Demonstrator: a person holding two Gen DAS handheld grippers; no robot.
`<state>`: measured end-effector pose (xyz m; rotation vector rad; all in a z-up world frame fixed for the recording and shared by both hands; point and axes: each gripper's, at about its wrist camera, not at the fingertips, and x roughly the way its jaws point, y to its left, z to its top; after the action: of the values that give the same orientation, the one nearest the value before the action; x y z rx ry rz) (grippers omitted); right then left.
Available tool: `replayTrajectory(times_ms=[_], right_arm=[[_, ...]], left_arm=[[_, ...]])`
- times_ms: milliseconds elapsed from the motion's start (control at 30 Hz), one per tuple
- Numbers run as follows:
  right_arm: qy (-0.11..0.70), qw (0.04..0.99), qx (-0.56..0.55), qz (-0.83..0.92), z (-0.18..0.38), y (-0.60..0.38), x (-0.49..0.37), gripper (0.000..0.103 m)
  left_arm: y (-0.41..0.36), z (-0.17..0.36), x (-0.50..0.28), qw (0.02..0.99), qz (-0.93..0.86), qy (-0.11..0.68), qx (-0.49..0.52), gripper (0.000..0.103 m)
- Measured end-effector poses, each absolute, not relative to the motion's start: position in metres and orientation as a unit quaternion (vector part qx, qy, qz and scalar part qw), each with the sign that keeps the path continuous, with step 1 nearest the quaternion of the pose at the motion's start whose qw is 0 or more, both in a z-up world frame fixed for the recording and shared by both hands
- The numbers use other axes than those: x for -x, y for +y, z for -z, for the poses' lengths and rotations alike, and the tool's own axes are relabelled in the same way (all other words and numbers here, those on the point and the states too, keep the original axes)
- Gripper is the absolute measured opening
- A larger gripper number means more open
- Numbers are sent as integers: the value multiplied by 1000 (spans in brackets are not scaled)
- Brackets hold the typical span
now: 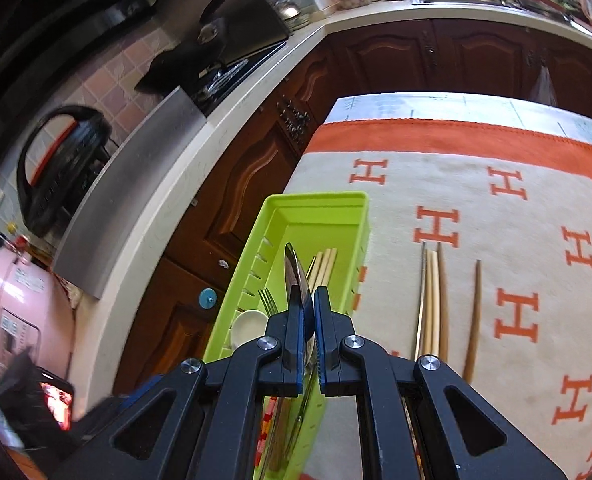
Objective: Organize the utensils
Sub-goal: 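Release the bent spoon into the tray with the left tool while the right lowers its spoon there, then withdraw both open tools from the tray toward the remaining chopsticks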
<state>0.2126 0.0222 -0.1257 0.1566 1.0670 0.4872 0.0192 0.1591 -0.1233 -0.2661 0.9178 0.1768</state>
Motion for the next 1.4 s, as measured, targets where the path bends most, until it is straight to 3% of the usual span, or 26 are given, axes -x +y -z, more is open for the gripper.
replayTrajectory(times_ms=[433,600,1400], right_arm=[[519,829,-11,-209,160,58,-218,6],[512,836,-14,-198,158,53,-216,21],[528,834,-39,-154,170,-43,-171,21]], left_arm=[[197,135,-20,872,-132,449,145,47],[198,138,-22,871,-134,450,146,50],[181,128,-21,872,-139,453,123,56]])
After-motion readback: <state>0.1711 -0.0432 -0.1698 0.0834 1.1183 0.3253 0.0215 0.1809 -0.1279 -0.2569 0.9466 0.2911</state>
